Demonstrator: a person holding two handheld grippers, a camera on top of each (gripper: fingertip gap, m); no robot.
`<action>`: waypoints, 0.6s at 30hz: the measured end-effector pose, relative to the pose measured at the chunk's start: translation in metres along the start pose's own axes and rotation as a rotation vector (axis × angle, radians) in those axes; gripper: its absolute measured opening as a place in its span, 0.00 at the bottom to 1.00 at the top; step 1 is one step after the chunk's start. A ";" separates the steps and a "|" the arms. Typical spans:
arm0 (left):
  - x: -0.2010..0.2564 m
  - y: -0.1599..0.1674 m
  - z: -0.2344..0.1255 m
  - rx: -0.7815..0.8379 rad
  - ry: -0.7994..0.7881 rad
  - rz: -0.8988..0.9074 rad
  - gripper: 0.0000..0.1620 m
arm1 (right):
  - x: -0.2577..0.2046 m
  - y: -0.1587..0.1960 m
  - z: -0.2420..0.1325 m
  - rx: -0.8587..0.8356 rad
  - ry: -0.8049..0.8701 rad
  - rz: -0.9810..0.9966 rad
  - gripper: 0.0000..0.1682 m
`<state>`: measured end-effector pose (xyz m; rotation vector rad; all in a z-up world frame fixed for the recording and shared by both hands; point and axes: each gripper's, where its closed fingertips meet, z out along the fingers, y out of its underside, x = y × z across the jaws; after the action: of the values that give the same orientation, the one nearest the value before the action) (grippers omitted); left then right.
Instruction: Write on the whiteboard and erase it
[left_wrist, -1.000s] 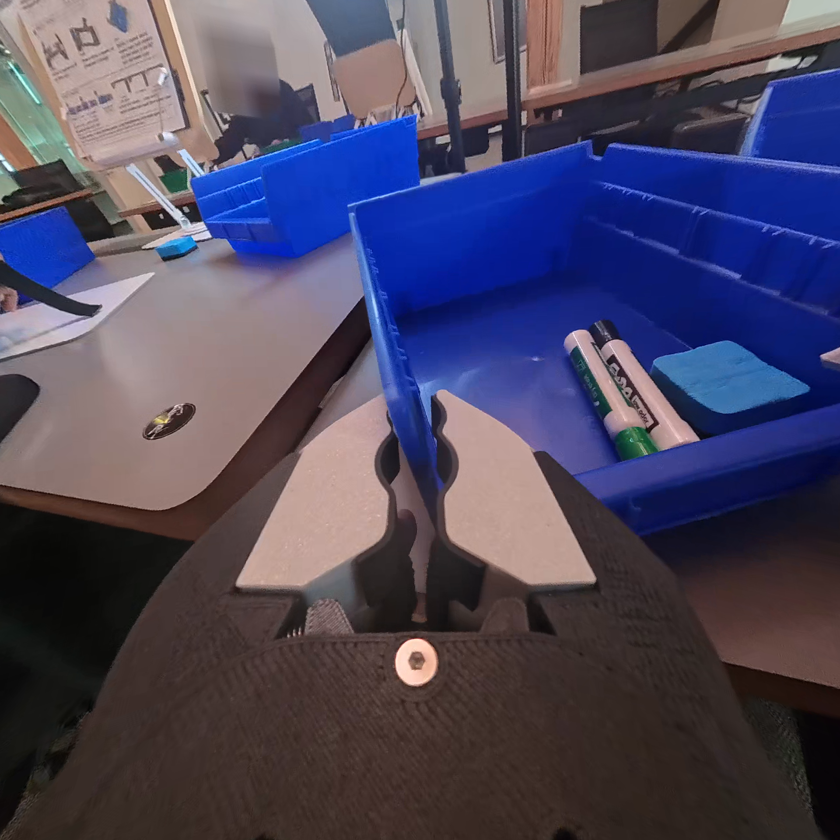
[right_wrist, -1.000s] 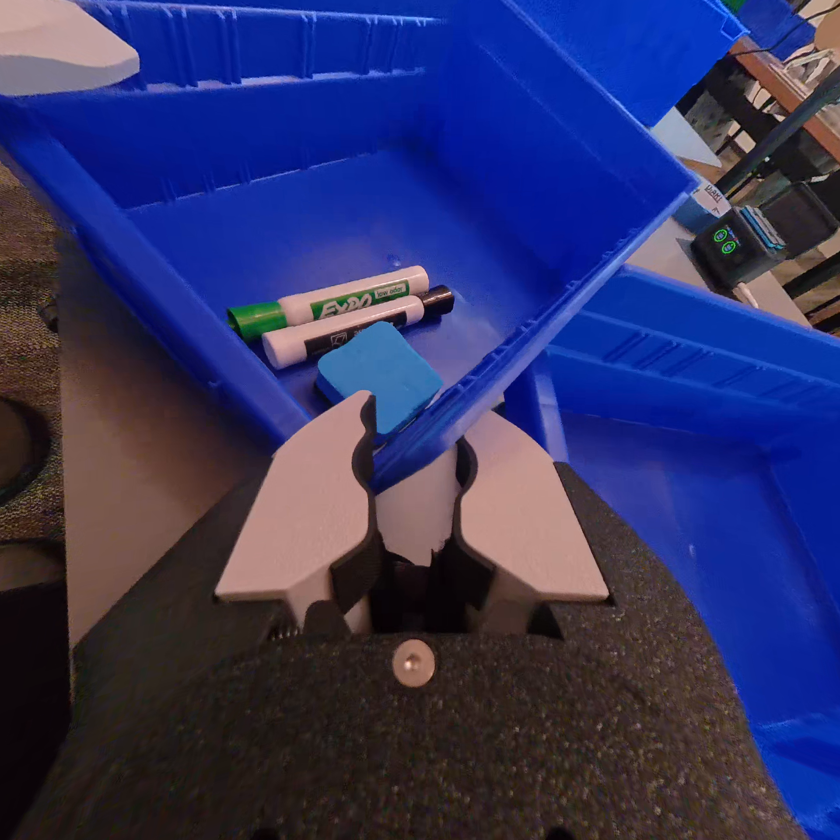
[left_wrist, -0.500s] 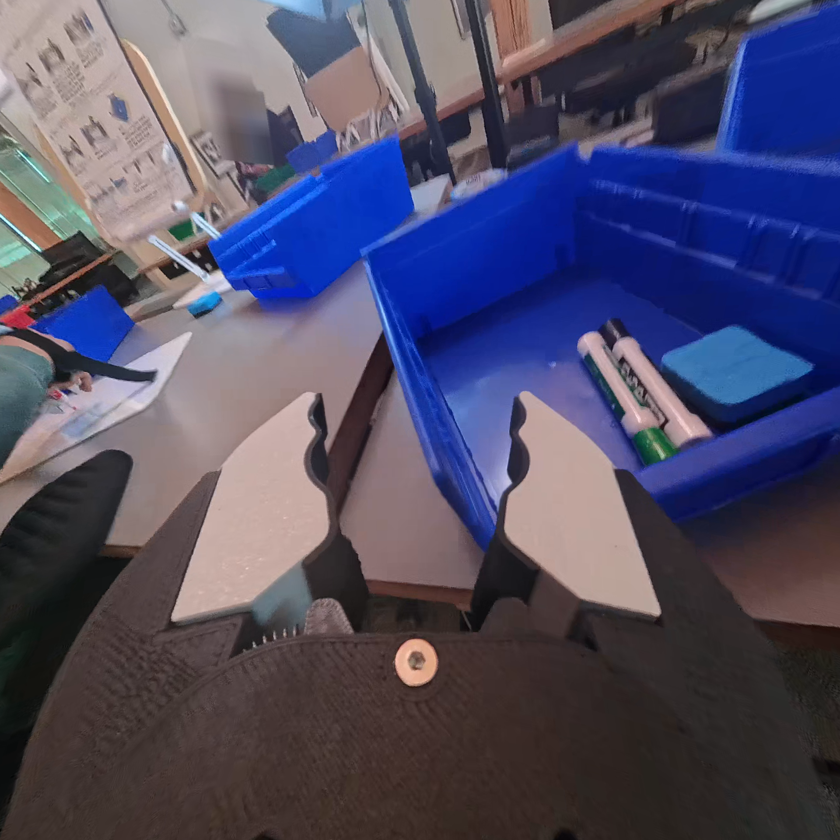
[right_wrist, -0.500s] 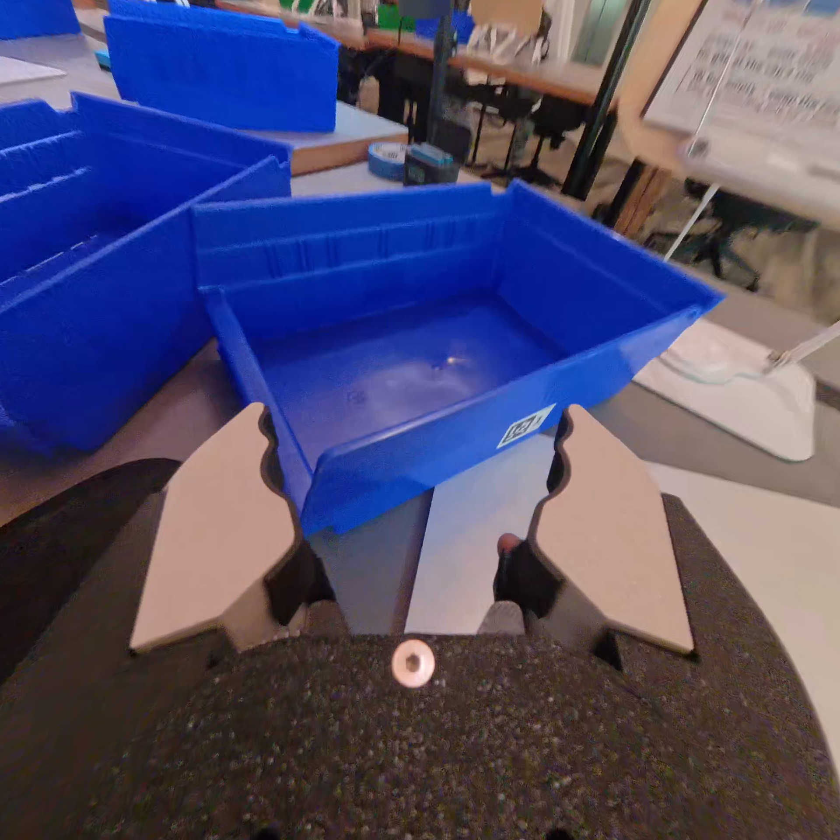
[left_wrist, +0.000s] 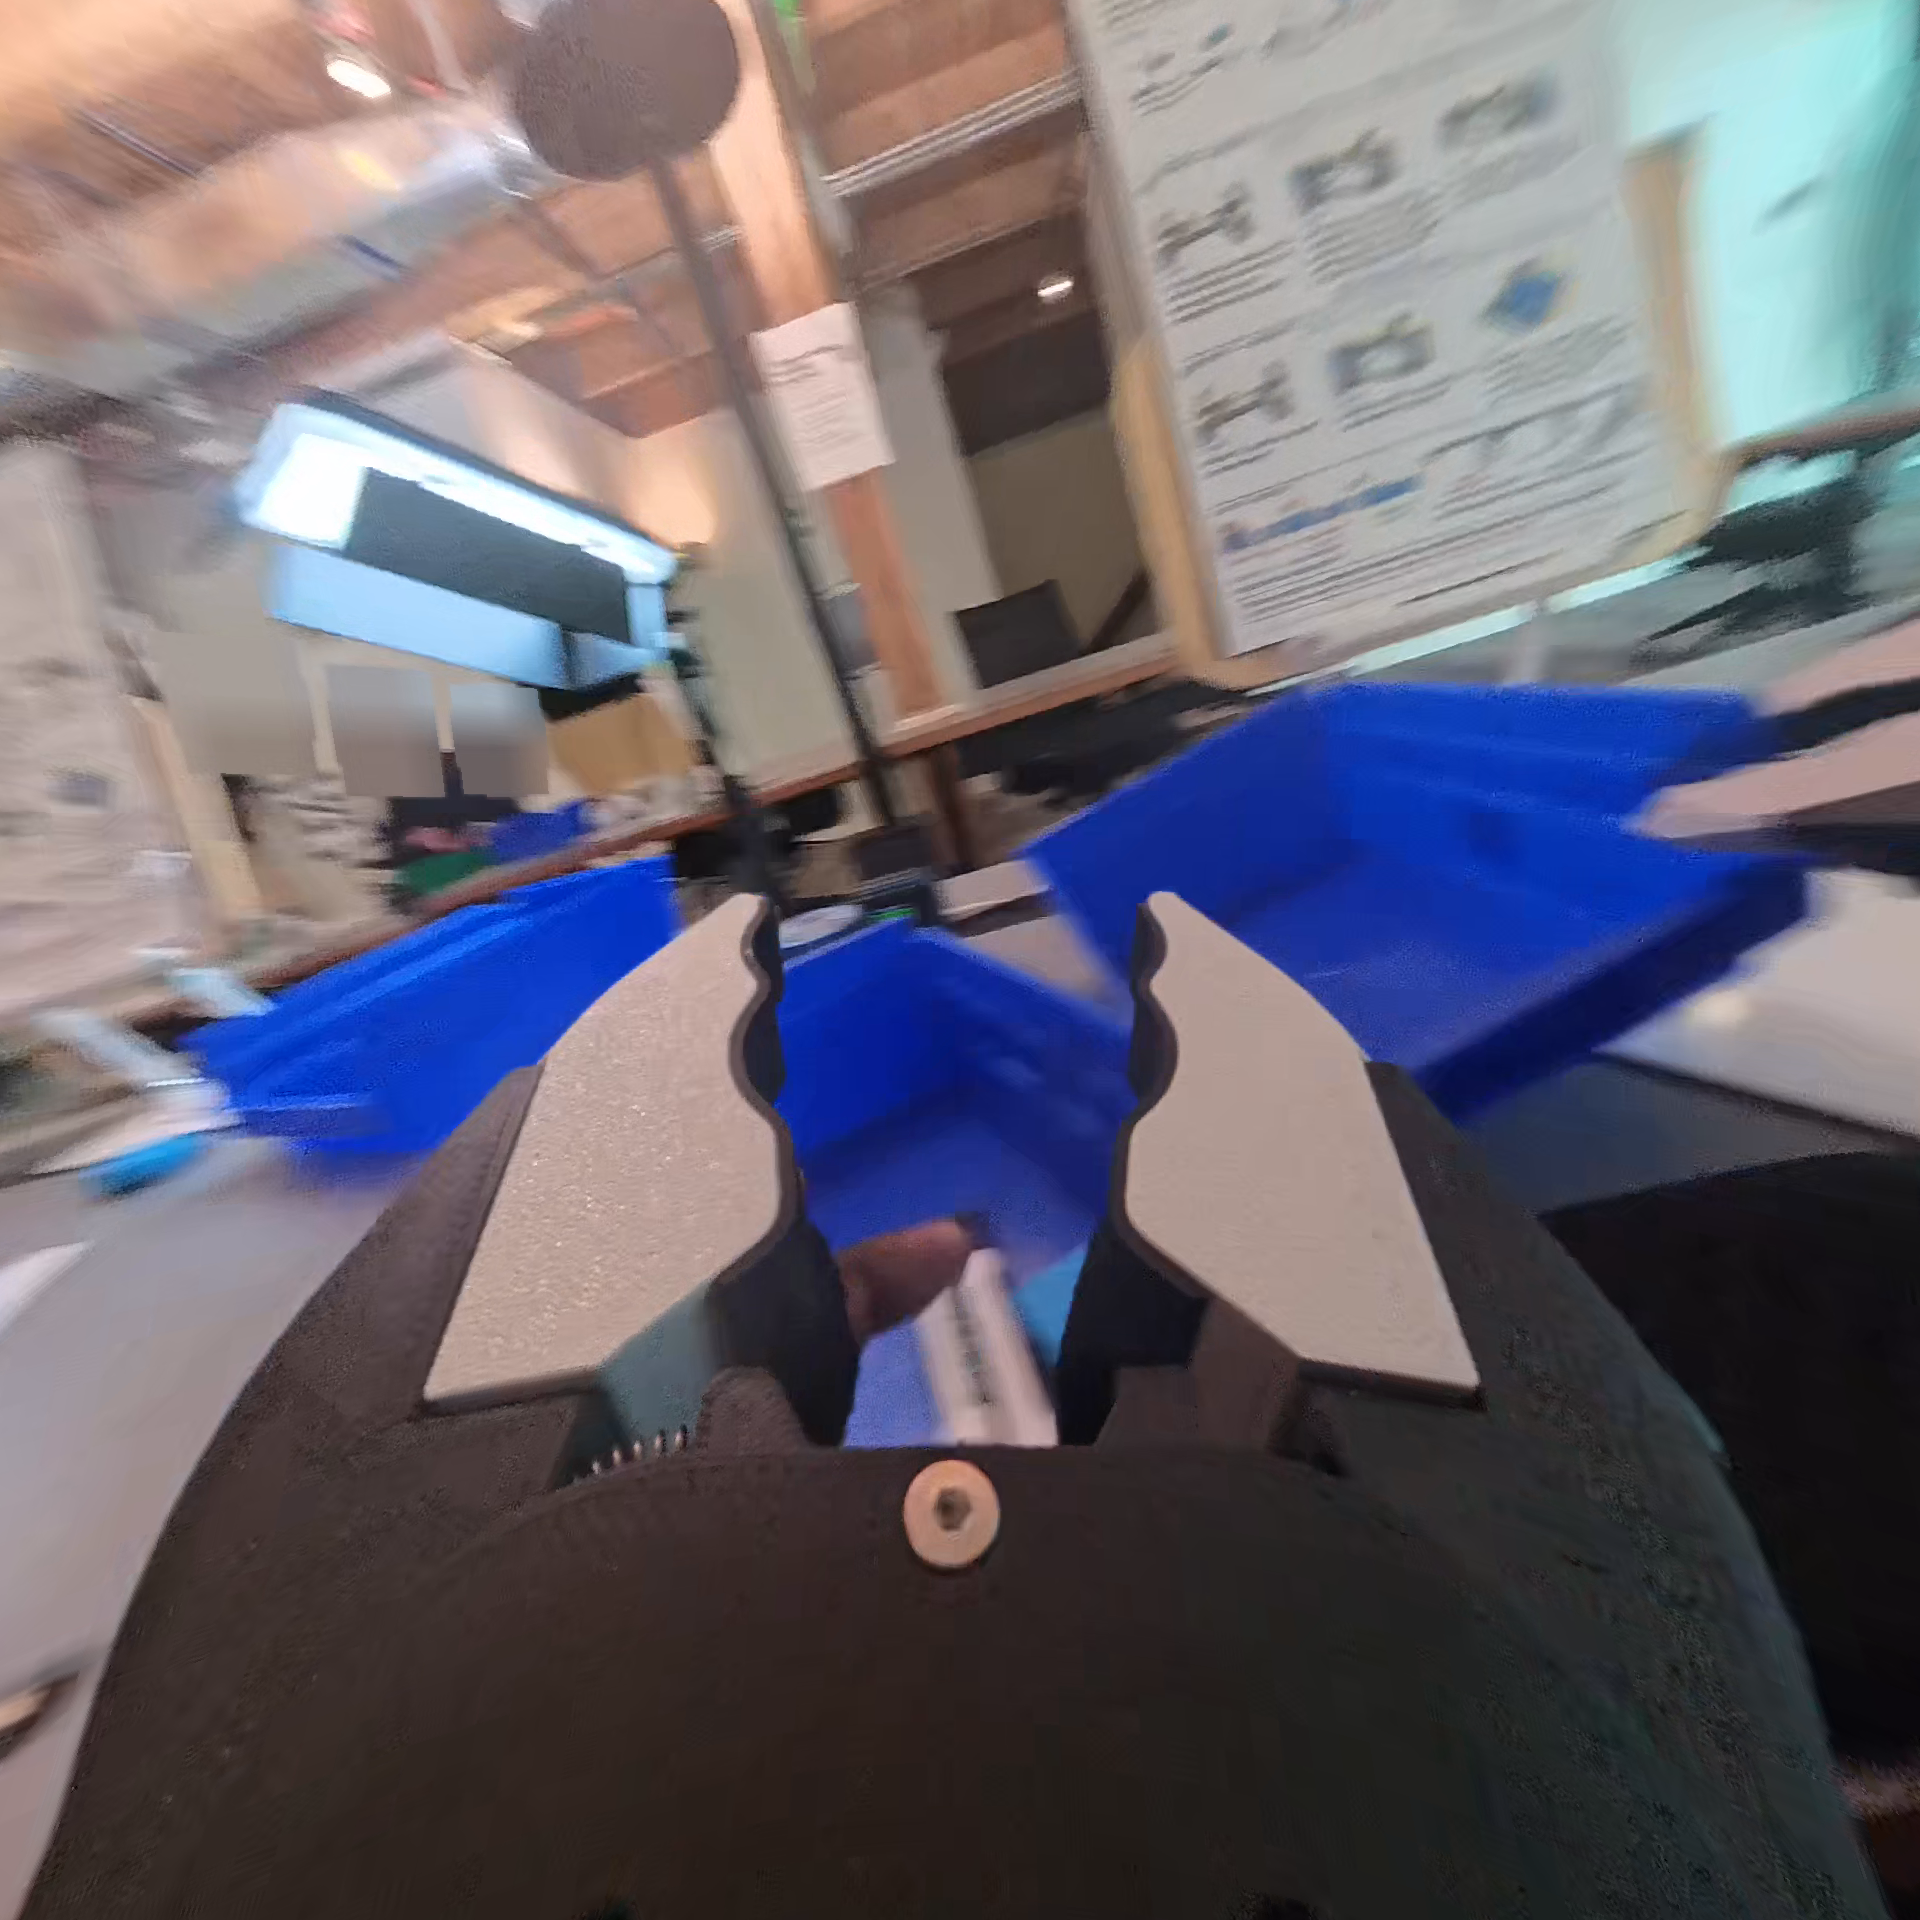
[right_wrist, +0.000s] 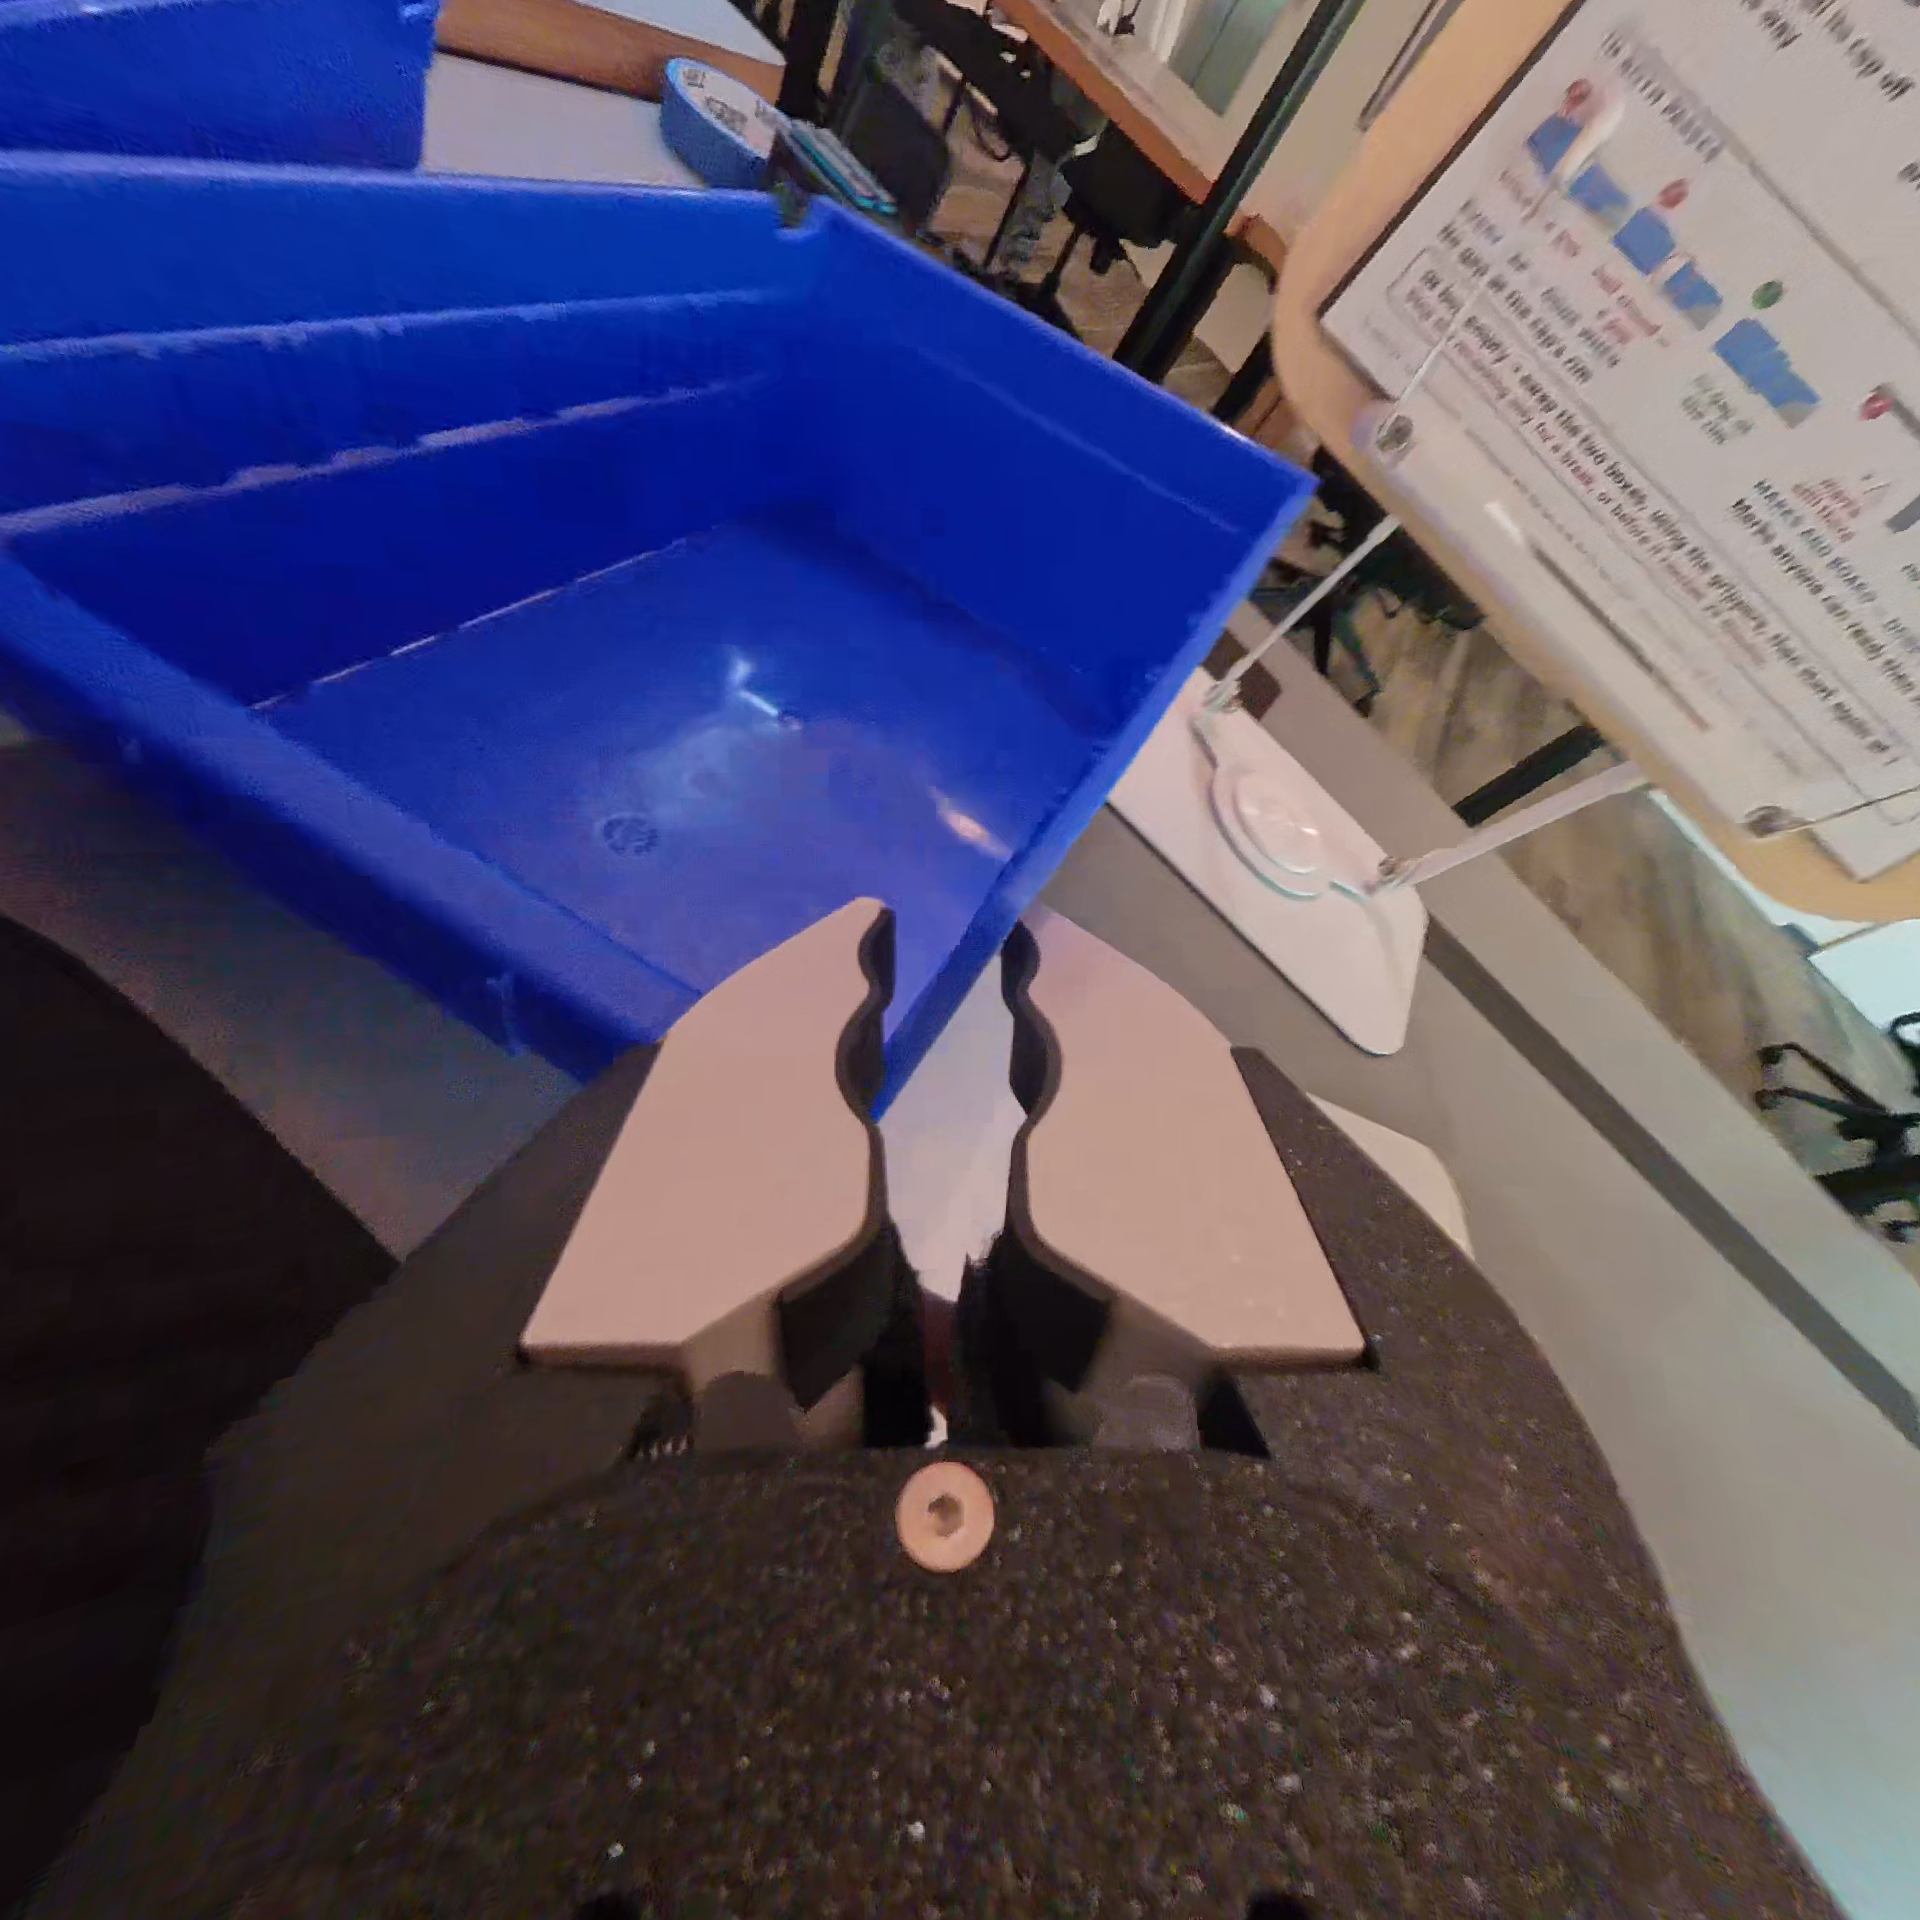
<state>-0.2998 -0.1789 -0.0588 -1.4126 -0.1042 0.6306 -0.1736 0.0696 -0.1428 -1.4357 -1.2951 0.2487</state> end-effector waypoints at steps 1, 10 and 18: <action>0.022 -0.003 0.004 0.004 0.089 -0.083 0.37 | 0.012 -0.002 -0.003 0.002 0.036 -0.019 0.09; 0.147 0.055 0.045 -0.320 0.261 -0.324 0.37 | 0.063 0.031 -0.044 -0.063 0.113 0.016 0.04; 0.193 0.083 0.079 -0.508 0.382 -0.189 0.06 | 0.069 0.075 -0.075 -0.056 0.149 0.069 0.06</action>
<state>-0.2020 -0.0167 -0.1787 -1.9631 -0.0961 0.1687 -0.0501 0.0988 -0.1432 -1.5186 -1.1408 0.1497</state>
